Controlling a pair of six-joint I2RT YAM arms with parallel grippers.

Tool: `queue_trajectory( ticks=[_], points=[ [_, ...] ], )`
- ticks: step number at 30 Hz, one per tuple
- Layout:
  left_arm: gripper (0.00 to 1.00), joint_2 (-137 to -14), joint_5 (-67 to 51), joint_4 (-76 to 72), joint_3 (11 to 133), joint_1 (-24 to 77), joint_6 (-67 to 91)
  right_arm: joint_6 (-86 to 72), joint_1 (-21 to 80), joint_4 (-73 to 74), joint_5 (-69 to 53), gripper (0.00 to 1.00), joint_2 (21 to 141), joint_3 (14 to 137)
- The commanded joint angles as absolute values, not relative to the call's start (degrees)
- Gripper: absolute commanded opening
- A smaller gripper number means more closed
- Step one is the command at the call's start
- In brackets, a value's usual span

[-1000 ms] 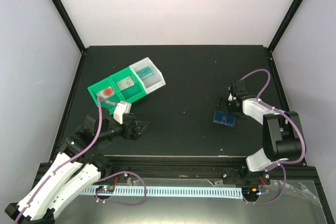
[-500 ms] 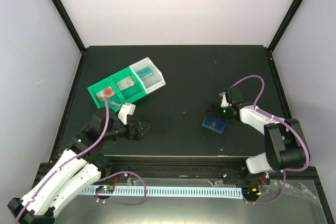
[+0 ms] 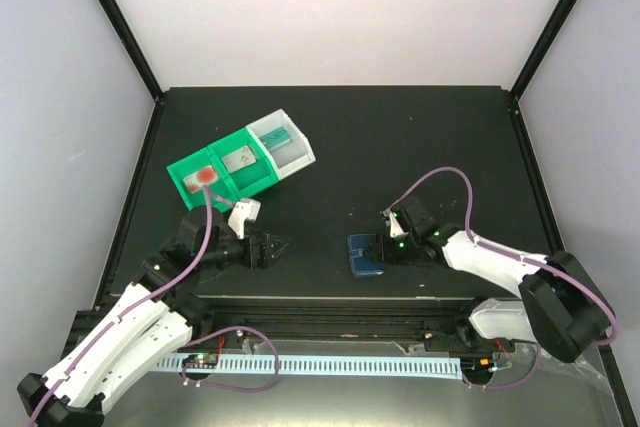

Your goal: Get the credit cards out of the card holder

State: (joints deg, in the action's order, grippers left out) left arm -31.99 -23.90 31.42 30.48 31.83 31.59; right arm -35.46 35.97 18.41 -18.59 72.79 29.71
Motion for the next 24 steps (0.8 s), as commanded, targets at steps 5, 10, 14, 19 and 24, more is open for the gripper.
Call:
queue_trajectory(
  ticks=[5, 10, 14, 19, 24],
  points=[
    [0.87, -32.23, -27.17, 26.11, 27.94, 31.85, 35.33, -39.72, 37.10, 14.29, -16.04, 0.49, 69.63, 25.70],
    [0.86, -33.18, -27.16, 26.67, 28.11, 31.89, 35.08, -40.65, 37.09, 10.57, -16.59, 0.45, 70.72, 23.91],
    [0.85, -33.67, -27.64, 26.33, 27.89, 31.94, 36.21, -41.12, 37.09, 6.37, -18.03, 0.42, 72.59, 22.72],
    [0.83, -33.39, -28.11, 24.83, 26.94, 31.98, 37.48, -41.07, 37.03, 3.74, -19.79, 0.25, 73.52, 22.41],
    [0.80, -34.70, -28.23, 23.50, 26.15, 32.13, 38.37, -42.04, 37.18, 2.31, -22.57, 0.01, 70.18, 22.48]
  ],
)
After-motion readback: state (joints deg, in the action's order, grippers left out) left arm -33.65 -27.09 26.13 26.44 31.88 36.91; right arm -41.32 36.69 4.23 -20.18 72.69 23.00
